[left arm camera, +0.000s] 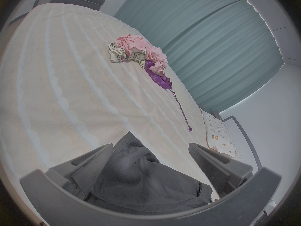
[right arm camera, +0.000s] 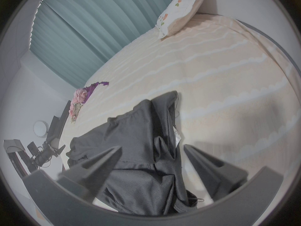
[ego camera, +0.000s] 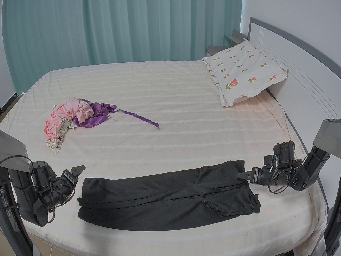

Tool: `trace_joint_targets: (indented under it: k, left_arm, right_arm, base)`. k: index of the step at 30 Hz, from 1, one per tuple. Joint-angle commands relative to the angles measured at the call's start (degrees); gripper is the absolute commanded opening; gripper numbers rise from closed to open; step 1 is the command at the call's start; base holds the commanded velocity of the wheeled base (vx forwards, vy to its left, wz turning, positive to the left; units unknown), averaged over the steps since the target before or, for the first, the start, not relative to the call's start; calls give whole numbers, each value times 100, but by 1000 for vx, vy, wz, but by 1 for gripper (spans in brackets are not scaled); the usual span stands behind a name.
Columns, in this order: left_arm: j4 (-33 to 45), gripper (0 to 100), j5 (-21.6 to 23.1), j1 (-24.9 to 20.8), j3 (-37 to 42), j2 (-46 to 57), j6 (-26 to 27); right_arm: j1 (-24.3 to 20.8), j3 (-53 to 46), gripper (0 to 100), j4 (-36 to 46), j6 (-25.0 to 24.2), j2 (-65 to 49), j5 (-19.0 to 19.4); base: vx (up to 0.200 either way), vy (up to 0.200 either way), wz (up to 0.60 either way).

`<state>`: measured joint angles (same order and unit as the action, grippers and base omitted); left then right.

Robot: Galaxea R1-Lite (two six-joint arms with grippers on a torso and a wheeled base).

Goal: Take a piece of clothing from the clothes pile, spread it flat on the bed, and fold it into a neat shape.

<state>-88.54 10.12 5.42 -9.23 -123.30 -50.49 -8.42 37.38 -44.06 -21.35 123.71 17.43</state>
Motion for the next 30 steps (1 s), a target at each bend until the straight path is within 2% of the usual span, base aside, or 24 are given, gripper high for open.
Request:
trace_joint_targets:
  k: [1, 2, 8, 13, 20, 28, 30]
  left_arm:
    - [-84, 100, -1, -6, 132, 183, 13]
    - [-84, 100, -1, -6, 132, 183, 13]
    - [-128, 100, -19, -50, 264, 403, 13]
    - [-128, 100, -19, -50, 290, 341, 4]
    - [-120, 100, -10, -85, 431, 332, 22]
    - [-120, 100, -45, -235, 483, 315, 22]
    - [-120, 100, -230, -367, 492, 341, 22]
  right_arm:
    - [51, -37, 100, -59, -133, -295, 15]
    - [51, -37, 100, -59, -133, -295, 15]
    - [-195, -503, 100, -77, -1407, -928, -161]
    - [-239, -793, 100, -209, -2172, -1095, -337]
    - [-265, -1127, 100, -754, -2321, -910, -328]
    - [-283, -1250, 100, -815, -2330, -857, -311]
    - [-274, -1250, 100, -815, -2321, -840, -302]
  base:
    - [0, 0, 0]
    - [0, 0, 0]
    - [0, 0, 0]
    - [-80, 0, 0]
    - [-200, 0, 0]
    - [0, 0, 0]
    - [0, 0, 0]
